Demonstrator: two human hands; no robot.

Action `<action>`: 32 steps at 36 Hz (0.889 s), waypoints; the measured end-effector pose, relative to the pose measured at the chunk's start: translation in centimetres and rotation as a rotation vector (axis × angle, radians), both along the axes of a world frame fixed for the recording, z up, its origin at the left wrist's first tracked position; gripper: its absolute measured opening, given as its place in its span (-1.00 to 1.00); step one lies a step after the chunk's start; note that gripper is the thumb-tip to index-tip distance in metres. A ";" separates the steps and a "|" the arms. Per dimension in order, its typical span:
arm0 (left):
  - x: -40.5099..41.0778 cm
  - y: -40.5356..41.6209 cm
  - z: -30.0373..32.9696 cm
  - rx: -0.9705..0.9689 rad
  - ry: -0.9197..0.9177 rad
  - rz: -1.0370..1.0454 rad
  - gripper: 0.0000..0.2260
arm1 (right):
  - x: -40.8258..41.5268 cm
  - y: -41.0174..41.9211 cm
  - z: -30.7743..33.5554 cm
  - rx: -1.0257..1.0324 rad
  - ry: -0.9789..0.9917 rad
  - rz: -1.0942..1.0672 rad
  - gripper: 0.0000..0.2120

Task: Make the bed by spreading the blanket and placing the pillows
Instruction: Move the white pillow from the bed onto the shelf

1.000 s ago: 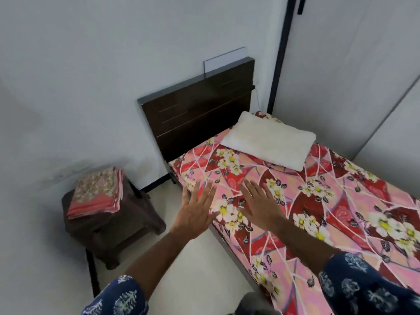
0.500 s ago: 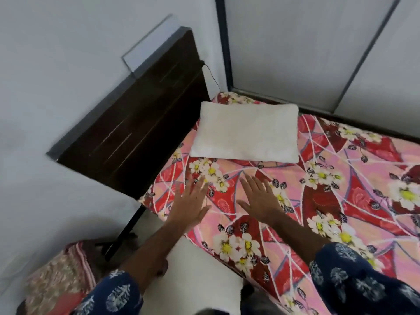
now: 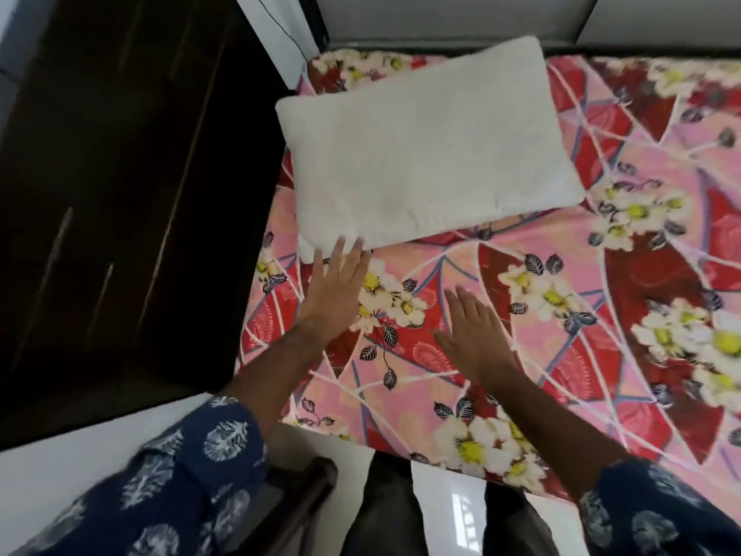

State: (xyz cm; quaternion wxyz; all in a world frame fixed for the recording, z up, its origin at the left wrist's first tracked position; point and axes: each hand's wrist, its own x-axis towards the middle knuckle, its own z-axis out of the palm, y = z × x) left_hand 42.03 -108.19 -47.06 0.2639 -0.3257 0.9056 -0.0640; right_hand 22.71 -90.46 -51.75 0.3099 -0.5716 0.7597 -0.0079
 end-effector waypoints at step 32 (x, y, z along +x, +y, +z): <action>1.0 -15.0 -8.3 0.090 0.337 -0.527 -0.25 | 4.7 -5.6 -14.0 -0.225 0.153 -0.037 -0.30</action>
